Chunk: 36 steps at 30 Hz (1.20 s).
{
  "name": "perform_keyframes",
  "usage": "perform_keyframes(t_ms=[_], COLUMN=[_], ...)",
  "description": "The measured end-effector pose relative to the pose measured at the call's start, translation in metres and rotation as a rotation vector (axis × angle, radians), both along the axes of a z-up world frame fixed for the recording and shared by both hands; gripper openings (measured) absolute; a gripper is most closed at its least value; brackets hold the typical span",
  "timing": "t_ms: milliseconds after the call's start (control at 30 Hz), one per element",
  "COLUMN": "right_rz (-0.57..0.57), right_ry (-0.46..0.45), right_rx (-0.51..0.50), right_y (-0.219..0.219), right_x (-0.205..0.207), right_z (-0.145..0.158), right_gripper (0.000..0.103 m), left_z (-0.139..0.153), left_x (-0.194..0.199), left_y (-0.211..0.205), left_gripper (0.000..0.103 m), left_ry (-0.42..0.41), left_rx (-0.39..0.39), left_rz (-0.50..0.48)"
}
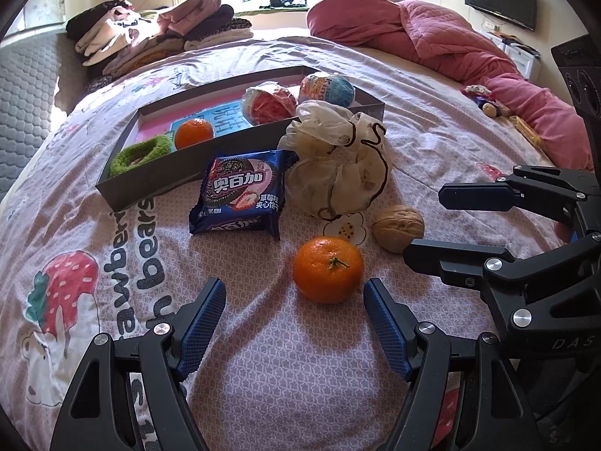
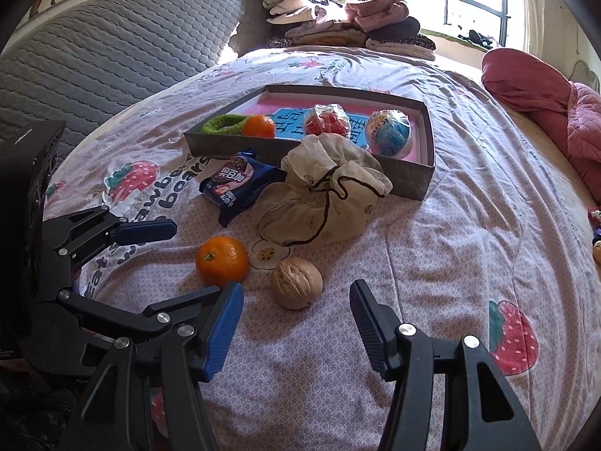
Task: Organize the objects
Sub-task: 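Move the left tool toward a loose tangerine while the right tool approaches the walnut, then close the left tool on the tangerine while the right tool grasps the walnut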
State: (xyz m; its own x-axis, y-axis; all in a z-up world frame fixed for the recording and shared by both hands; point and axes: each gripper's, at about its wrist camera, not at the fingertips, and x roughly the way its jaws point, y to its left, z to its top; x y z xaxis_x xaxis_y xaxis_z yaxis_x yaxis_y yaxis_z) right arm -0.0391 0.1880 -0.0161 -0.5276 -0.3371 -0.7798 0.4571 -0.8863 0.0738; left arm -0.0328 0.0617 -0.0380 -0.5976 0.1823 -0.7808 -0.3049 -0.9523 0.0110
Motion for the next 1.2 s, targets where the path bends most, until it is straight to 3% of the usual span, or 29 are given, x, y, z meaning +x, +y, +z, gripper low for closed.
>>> perform_keyframes(t_ms=[300, 567, 867, 1200], right_rz=[0.009, 0.032, 0.039, 0.029], right_ry=[-0.023, -0.041, -0.058, -0.062], right_rx=[0.016, 0.022, 0.0, -0.041], right_y=[-0.004, -0.01, -0.01, -0.005], right_x=[-0.013, -0.02, -0.022, -0.024], right_z=[-0.009, -0.015, -0.019, -0.019], right_gripper=[0.057, 0.043, 0.037, 0.034], left_z=[-0.008, -0.013, -0.014, -0.014], left_x=[-0.01, -0.016, -0.016, -0.018], left_y=[0.005, 0.006, 0.009, 0.009], left_gripper=[0.077, 0.073, 0.069, 0.054], left_ry=[0.006, 0.009, 0.019, 0.019], left_rx=[-0.003, 0.013, 0.009, 0.048], left_rz=[-0.012, -0.025, -0.045, -0.068])
